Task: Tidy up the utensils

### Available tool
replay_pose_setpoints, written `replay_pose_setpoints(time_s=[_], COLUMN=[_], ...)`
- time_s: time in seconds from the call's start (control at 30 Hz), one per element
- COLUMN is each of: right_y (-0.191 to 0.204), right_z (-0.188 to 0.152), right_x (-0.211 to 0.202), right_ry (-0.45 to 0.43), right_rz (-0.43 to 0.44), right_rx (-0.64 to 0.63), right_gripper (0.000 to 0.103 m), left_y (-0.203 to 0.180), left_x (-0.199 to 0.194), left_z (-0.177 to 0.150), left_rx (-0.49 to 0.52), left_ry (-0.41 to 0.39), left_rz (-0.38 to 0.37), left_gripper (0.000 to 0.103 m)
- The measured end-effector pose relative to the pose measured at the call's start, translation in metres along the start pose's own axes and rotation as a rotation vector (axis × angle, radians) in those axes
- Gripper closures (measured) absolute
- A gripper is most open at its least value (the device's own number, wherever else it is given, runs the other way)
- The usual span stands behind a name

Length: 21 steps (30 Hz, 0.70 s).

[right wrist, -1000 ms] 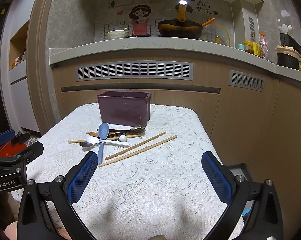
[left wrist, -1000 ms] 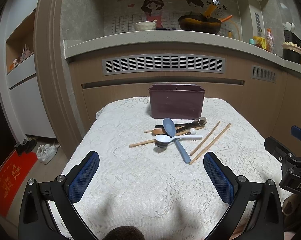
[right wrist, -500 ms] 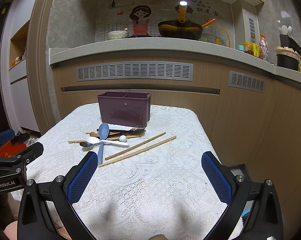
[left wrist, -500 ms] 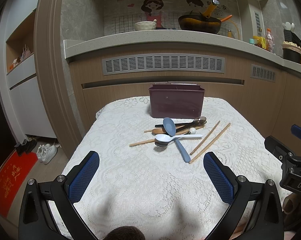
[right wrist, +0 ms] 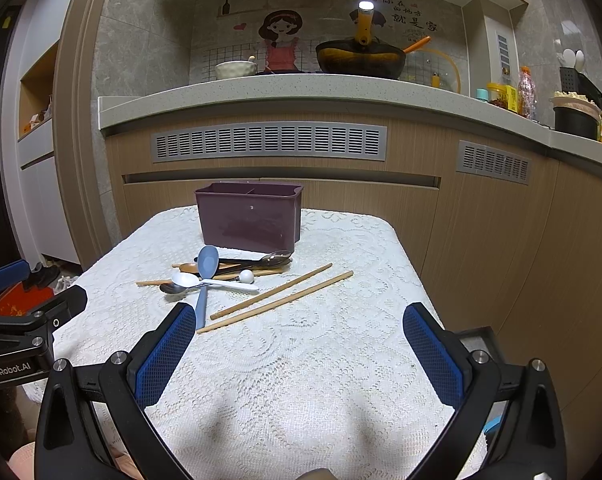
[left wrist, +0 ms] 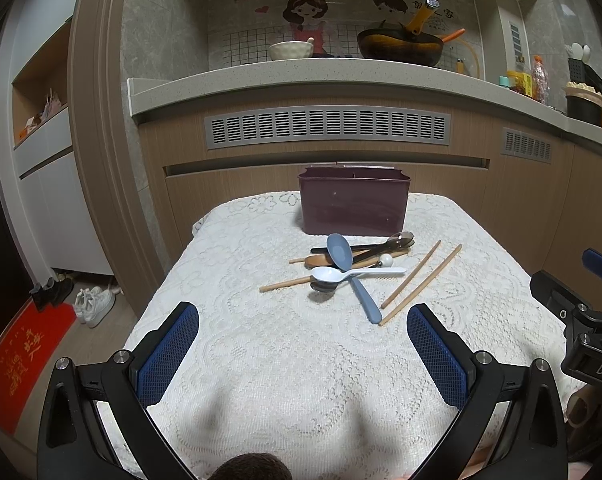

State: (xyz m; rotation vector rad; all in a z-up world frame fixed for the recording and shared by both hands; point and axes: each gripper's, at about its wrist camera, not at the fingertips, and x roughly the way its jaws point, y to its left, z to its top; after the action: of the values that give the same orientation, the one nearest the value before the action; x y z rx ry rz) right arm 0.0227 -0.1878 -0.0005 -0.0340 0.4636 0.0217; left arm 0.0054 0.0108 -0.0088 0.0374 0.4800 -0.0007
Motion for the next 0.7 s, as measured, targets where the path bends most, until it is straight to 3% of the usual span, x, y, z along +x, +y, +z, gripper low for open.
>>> replay_pose_setpoints(time_s=[0.43, 0.7], right_y=[-0.001, -0.003], right_z=[0.001, 0.007], right_x=[0.002, 0.017], right_ry=[0.011, 0.043], right_rz=[0.009, 0.017], right_rx=[0.000, -0.014], right_gripper=[0.000, 0.000], left_y=[0.003, 0.011], left_x=[0.001, 0.022], left_z=[-0.001, 0.008], left_rx=[-0.001, -0.015], left_ry=[0.016, 0.085], left_rz=[-0.001, -0.014], left_gripper=[0.000, 0.000])
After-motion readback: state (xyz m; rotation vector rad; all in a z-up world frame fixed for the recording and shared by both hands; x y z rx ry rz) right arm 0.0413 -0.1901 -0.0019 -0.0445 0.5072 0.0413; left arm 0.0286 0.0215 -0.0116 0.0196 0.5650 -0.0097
